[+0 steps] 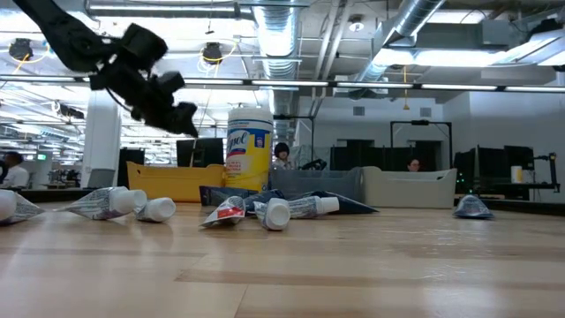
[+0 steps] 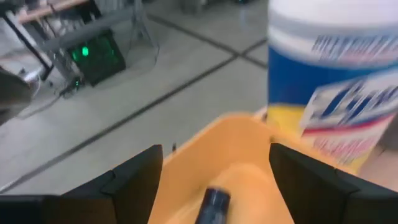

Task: Pick & Place Travel size toiletries
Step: Put the blue shave cream into the yellow bin

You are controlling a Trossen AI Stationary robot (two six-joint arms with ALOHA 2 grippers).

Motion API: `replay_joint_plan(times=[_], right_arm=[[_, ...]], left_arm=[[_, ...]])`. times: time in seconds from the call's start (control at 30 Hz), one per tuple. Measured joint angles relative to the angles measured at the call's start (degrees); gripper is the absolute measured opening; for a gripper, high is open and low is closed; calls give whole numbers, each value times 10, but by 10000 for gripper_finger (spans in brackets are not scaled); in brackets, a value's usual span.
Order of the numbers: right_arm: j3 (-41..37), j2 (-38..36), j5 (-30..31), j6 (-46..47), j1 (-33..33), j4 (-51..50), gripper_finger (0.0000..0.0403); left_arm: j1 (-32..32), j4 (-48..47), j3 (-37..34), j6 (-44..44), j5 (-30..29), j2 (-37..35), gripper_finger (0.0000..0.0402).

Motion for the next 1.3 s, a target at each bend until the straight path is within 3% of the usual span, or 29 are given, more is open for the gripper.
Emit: replay_joint_plan(times=[0.17,0.4,0.6,0.77,0.93,1.13,1.3], right_arm=[[0,0,0,0,0,0,286],[0,0,0,0,0,-3,286],[0,0,0,0,0,-20,286],[0,0,0,1,0,-23,285],[0,0,15,1,0,-23,285],[0,0,43,4,0,-23,285],[0,0,49,11,0,-24,285]], left_arm=[[-51,-1,6,-9,0,-69,290],[-181,1,52,-38,40,-121,291],[-307,-2,74,-35,52,-75,291],[-370,-1,80,-59,50,4,291],[-367,-5,80,-32,44,87,291],[-313,-6,79,-20,42,159,291],[-276,-5,79,-3,86,189,291]])
